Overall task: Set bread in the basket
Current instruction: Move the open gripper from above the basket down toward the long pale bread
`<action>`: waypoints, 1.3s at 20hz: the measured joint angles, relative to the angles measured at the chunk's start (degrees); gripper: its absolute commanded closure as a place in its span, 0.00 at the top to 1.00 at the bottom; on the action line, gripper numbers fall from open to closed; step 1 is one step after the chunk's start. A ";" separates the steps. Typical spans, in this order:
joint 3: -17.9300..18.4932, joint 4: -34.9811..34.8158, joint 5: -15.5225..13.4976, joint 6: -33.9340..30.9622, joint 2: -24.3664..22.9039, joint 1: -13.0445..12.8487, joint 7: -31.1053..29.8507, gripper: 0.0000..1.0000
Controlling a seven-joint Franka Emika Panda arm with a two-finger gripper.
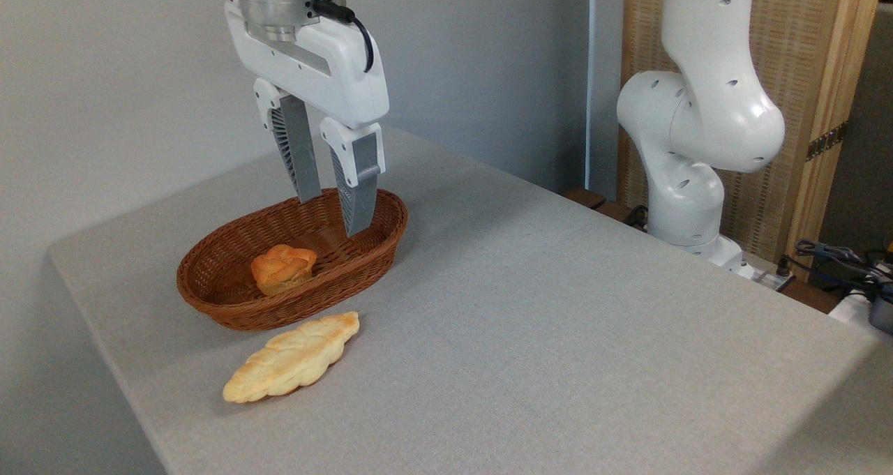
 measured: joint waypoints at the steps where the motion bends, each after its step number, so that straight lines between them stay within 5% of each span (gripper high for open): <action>1: 0.00 0.00 0.00 0.00 0.00 0.00 0.00 1.00; 15: 0.01 -0.22 -1.55 1.42 0.23 0.15 -0.07 1.00; 20: 0.01 -3.20 -2.41 9.37 1.57 0.15 -0.56 1.00; 26: -0.61 -7.49 -5.79 19.51 4.88 0.12 -9.71 1.00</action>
